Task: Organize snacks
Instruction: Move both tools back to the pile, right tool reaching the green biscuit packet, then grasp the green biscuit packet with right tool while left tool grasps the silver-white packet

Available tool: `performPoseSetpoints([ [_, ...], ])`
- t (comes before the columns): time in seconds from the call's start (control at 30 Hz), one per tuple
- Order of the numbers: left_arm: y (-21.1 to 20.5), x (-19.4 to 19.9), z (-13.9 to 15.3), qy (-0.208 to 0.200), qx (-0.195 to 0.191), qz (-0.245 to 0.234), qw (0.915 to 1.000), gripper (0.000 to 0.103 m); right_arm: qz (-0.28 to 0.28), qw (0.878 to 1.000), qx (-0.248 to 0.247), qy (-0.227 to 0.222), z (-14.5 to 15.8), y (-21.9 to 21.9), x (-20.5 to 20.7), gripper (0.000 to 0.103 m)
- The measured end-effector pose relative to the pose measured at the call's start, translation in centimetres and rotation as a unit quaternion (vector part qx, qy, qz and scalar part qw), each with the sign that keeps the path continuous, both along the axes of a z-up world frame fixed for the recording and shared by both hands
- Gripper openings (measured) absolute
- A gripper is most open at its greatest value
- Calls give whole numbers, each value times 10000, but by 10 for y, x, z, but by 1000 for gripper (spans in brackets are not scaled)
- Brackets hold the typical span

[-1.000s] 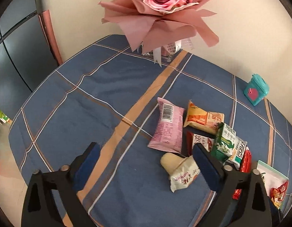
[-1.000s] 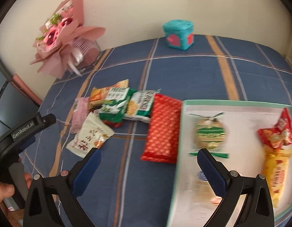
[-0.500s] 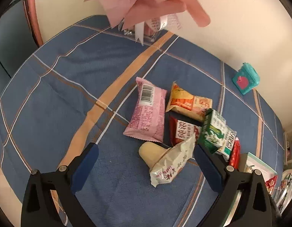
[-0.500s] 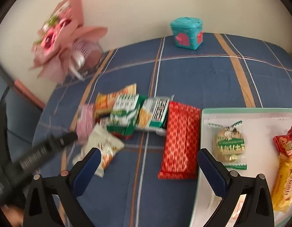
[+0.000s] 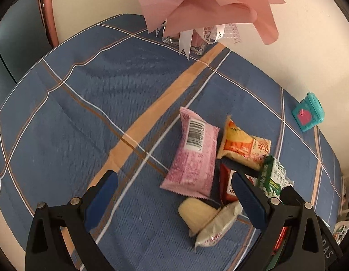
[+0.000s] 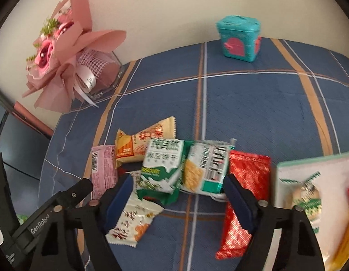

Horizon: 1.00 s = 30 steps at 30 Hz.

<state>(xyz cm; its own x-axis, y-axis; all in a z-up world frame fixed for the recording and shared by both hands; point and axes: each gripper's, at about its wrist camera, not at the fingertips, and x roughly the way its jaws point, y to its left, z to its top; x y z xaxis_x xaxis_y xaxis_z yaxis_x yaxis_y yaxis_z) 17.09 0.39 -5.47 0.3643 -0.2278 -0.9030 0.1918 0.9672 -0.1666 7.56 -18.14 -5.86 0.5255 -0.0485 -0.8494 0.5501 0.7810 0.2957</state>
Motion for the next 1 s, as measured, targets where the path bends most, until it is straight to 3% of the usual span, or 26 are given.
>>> performPoseSetpoints([
  [0.2,2,11,-4,88,16,87,9999,98,99,9998,-84,182,-9,3,22,65],
  [0.37,-1,9,-6,215,-40,-14,9998,98,193,9996,13,218,-16,7,31,46],
  [0.63,-11,1,-8,517,-120,-287,9982,96,61,9995,266,140,-15,4,7,42],
  [0.83,-21,-12,-12,668,-95,-586,9960,74,115,9992,281,257,-14,11,-13,42],
  [1.0,-30,-22,-12,745,-99,-870,9934,65,118,9988,267,395,-15,16,-29,42],
])
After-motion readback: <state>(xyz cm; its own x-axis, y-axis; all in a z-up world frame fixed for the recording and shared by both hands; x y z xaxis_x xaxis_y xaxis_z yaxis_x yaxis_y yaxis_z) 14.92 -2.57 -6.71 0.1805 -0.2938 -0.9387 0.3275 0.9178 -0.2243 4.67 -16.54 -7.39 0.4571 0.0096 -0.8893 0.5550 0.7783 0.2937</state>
